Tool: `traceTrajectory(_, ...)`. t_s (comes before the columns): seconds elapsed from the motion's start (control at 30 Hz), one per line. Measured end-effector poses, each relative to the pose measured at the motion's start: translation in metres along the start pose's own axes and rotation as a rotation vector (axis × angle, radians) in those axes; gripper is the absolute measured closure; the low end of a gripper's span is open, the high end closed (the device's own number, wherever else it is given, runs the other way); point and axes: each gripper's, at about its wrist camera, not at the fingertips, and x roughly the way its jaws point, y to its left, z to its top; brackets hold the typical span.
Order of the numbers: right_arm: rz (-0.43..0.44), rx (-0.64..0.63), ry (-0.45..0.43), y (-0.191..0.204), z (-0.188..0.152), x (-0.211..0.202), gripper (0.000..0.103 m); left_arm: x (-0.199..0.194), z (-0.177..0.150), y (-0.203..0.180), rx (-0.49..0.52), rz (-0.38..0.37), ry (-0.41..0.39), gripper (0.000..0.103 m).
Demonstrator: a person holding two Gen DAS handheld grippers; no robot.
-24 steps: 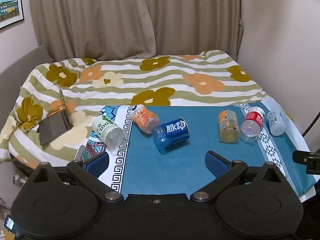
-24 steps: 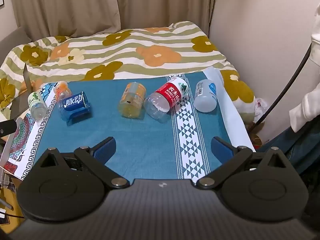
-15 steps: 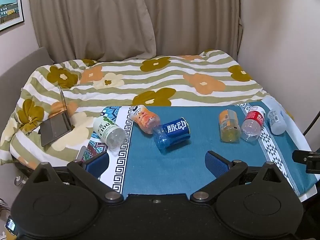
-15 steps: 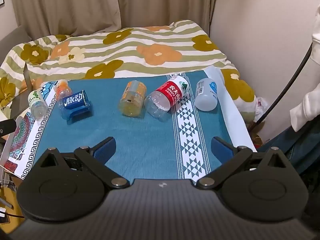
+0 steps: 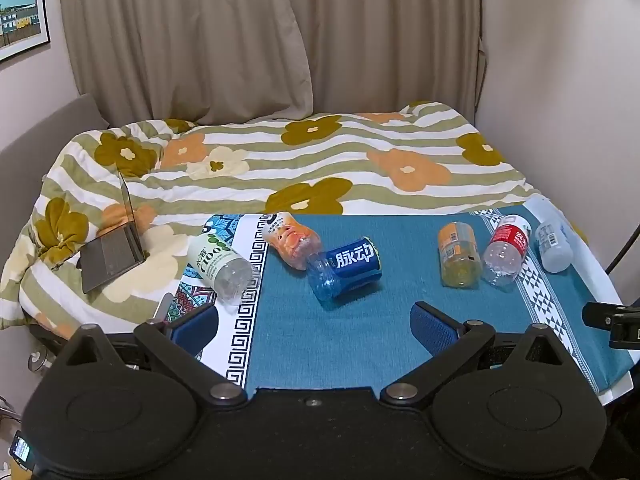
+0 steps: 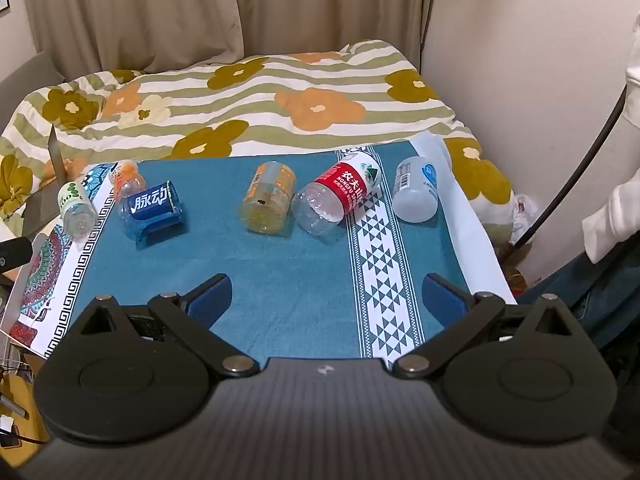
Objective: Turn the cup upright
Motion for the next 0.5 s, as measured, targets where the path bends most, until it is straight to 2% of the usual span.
traceTrajectory(0.5,0.002,0.001,0.004,0.0027,-0.0011,-0.0001,0.000,-0.0008,0.0005,0.0019,-0.001,-0.001,0.000,0.000)
